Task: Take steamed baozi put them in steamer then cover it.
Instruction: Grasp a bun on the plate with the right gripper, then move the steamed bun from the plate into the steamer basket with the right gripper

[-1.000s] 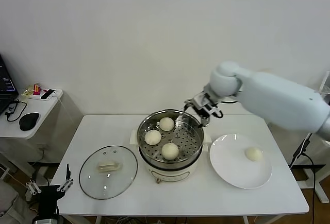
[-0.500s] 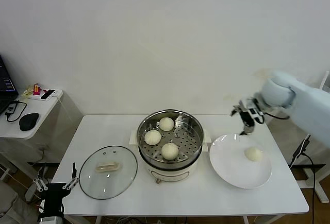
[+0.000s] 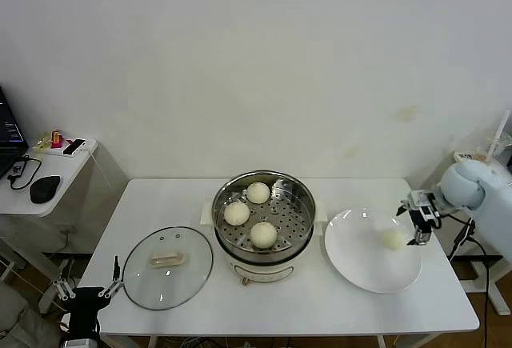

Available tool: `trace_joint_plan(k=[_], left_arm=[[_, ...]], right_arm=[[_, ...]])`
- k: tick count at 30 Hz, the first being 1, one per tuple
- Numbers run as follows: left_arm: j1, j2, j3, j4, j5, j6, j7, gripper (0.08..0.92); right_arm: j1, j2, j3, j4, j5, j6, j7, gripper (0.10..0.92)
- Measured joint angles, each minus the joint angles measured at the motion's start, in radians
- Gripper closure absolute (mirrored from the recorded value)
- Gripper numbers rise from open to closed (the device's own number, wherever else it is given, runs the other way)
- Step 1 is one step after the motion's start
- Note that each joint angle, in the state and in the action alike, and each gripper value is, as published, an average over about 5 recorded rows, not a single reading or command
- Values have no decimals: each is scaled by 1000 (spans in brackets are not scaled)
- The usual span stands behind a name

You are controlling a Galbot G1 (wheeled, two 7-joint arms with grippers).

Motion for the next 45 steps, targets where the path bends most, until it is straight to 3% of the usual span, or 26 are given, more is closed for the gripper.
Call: trace_joint_plan(k=[26,36,45], left_arm=[[6,-19,2,0,19,0,2,177],[6,-19,1,0,18,-1,2,177],[5,-19,1,-2,17,-1,1,177]], right_arm=[[-92,198,106,-250,-176,68,83,204],[-86,205,104,-257,-185,56,76,322],[-43,176,78,-219,-150,39,37,363]])
